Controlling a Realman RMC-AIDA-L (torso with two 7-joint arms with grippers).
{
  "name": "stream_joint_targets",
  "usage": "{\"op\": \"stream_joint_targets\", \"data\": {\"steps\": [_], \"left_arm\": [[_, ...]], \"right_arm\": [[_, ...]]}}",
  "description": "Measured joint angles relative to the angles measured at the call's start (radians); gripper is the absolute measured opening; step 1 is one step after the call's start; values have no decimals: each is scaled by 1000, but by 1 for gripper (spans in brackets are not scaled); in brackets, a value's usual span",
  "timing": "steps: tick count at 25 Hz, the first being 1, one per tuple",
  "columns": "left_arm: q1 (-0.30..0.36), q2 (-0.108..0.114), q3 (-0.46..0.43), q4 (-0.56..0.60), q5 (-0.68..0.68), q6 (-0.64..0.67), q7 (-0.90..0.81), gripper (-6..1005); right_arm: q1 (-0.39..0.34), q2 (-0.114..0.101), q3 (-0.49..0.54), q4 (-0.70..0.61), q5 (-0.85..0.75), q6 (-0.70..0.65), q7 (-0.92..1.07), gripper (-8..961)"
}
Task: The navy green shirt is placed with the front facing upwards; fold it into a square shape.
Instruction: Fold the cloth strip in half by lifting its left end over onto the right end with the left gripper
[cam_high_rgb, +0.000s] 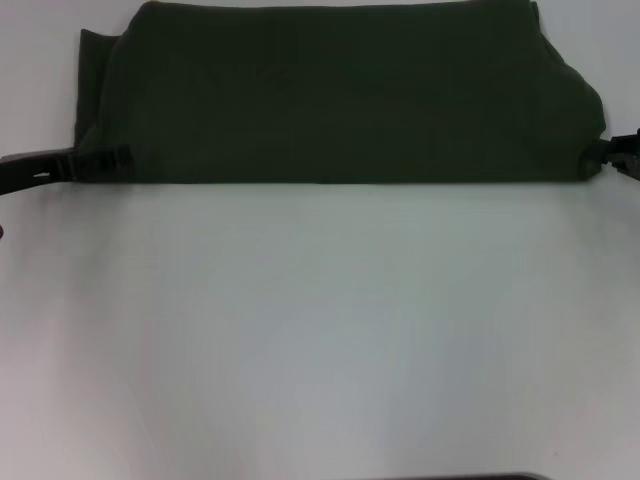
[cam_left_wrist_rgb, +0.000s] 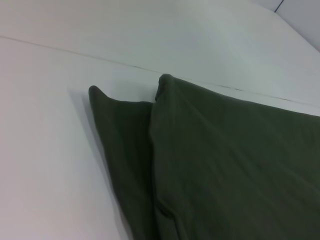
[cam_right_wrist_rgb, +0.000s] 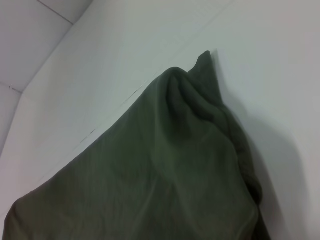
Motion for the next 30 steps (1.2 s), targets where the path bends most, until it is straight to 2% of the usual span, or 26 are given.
{"op": "stream_joint_targets", "data": {"steps": [6,17,30], "left_arm": [[-4,2,0,3,11,3,-3,921],[-37,25,-2,25,103,43,-66,920],[-39,26,-3,27,126,49,-69,920]], "right_arm": [[1,0,5,0,0,1,0,9],[3,-1,6,-5,0,-2,4,8],[3,-2,6,-4,0,0,5,8]]}}
